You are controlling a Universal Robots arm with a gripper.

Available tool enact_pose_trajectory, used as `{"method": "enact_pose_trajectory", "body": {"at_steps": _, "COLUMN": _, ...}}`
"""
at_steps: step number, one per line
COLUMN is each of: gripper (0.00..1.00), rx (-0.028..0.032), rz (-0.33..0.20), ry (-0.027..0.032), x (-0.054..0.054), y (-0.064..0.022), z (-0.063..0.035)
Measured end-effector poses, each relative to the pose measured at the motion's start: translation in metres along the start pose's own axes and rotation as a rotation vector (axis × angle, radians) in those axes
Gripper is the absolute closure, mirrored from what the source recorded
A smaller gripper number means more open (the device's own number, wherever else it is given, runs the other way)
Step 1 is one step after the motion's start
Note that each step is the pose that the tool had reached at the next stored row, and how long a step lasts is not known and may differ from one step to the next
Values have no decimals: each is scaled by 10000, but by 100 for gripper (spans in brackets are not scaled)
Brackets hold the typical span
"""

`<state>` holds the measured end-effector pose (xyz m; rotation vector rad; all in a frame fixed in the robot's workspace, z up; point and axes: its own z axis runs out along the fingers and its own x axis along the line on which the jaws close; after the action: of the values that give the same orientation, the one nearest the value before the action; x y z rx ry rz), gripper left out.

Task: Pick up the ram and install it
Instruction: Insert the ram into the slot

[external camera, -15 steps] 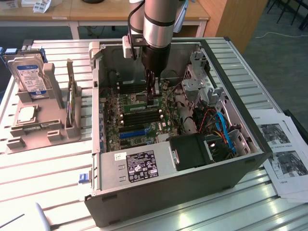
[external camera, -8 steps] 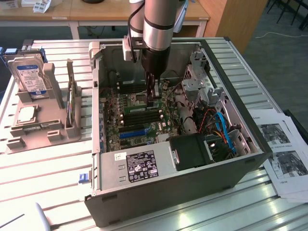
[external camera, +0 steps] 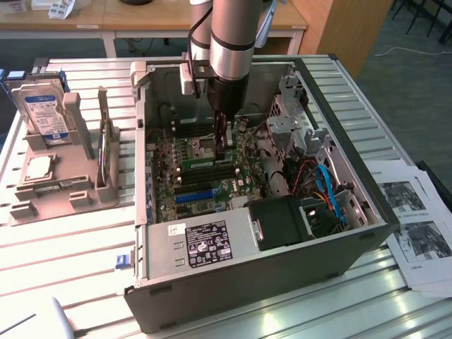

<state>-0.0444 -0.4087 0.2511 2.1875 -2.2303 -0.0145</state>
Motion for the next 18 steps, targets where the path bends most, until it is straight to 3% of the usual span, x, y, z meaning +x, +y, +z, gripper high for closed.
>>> {"method": "enact_pose_trajectory", "body": {"at_steps": 18, "gripper": 89, "rx": 11, "rz": 0, "ry": 1, "x": 0, "y": -2, "z": 84}}
